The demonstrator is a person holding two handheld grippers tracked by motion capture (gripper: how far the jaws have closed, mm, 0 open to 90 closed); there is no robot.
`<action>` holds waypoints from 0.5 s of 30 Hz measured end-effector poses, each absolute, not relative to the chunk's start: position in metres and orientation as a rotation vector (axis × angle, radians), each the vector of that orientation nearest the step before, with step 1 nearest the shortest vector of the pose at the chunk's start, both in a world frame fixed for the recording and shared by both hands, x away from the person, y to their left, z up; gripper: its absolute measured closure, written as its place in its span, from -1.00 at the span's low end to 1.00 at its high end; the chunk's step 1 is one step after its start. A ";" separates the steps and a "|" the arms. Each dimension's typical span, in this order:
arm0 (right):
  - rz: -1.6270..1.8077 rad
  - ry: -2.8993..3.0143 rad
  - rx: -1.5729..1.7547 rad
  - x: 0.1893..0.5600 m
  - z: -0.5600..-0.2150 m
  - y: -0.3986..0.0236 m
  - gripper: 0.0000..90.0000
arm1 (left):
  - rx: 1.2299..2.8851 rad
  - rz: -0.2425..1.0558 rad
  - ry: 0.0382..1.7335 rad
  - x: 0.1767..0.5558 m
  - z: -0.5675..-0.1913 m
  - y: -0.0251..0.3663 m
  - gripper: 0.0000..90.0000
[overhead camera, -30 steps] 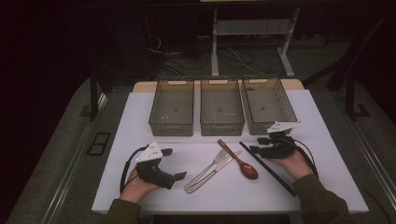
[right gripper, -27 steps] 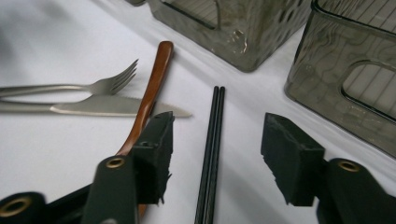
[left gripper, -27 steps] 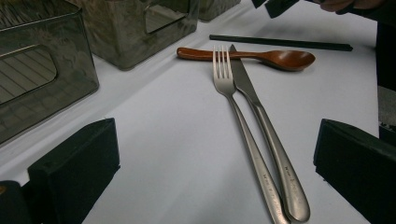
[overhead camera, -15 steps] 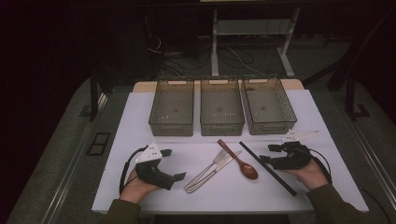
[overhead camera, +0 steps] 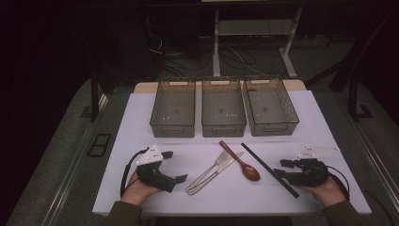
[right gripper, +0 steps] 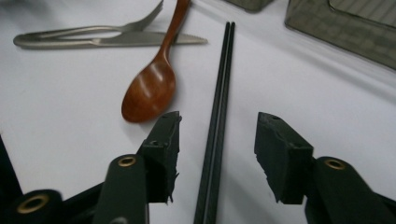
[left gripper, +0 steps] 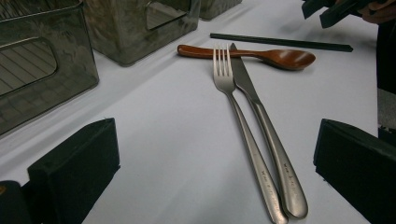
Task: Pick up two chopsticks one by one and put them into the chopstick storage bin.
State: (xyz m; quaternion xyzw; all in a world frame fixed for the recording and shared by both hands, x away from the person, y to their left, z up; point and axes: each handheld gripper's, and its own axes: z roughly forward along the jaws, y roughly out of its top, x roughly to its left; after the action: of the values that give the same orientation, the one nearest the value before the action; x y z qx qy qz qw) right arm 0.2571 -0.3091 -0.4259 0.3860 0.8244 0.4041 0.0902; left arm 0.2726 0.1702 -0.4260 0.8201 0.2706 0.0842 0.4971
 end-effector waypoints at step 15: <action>1.126 2.460 1.179 0.232 -0.435 -0.330 0.55 | 1.988 0.195 0.659 0.273 -0.427 0.169 -1.00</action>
State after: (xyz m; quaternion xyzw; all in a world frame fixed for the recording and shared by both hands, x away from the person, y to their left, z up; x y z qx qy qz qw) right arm 0.2317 -0.3301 -0.4346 0.3978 0.8298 0.3796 0.0950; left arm 0.2727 0.1692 -0.4274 0.8207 0.2720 0.0807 0.4959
